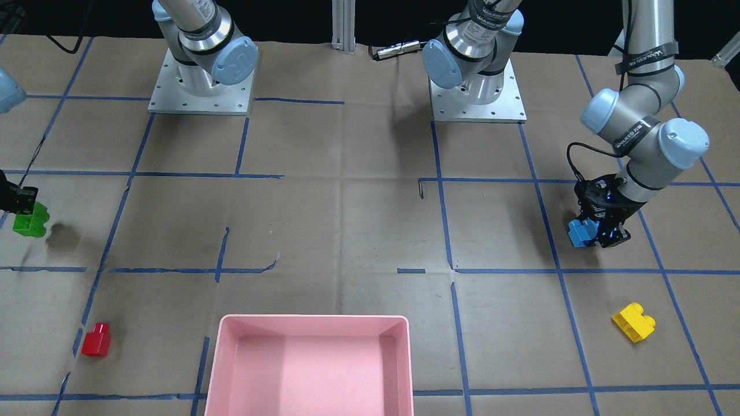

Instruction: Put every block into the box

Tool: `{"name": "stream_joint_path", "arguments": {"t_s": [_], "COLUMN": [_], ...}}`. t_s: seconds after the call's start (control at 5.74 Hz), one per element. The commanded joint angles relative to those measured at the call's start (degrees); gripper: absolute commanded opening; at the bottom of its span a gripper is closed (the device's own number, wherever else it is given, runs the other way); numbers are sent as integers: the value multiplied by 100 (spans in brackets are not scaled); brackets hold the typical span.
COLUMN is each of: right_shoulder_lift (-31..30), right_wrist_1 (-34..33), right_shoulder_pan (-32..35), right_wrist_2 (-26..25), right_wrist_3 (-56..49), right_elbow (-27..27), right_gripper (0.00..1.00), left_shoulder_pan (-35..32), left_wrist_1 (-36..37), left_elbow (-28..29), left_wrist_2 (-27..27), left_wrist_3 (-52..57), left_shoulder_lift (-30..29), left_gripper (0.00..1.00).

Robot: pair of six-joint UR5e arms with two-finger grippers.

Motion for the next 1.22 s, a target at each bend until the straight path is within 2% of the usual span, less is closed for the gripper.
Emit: {"name": "stream_joint_path", "arguments": {"t_s": [0.0, 0.17, 0.35, 0.52, 0.7, 0.87, 1.05], "right_shoulder_lift": [-143, -204, -370, -511, -495, -416, -41], "right_wrist_1": [32, 136, 224, 538, 585, 498, 193], "right_shoulder_pan": [42, 156, 601, 1284, 1952, 2768, 3298], "right_wrist_2": [15, 50, 68, 77, 277, 1523, 2371], "right_wrist_3": [12, 3, 12, 3, -6, 90, 334], "right_elbow": [-71, -350, -875, -1516, -1966, -2136, -2259], "right_gripper": [0, 0, 0, 0, 0, 0, 1], "left_shoulder_pan": [0, -9, -70, -140, -158, -193, -237], "left_wrist_1": [66, 66, 23, 14, 22, -230, -676], "left_elbow": [37, 168, 378, 406, 528, 913, 1256], "left_wrist_2": [15, 32, 59, 68, 50, 50, 50], "left_wrist_3": [-88, -132, -133, -133, -342, -500, -763], "left_shoulder_lift": [19, 89, 89, 150, 168, 186, 282], "left_gripper": [20, 17, 16, 14, 11, 10, 9]}}
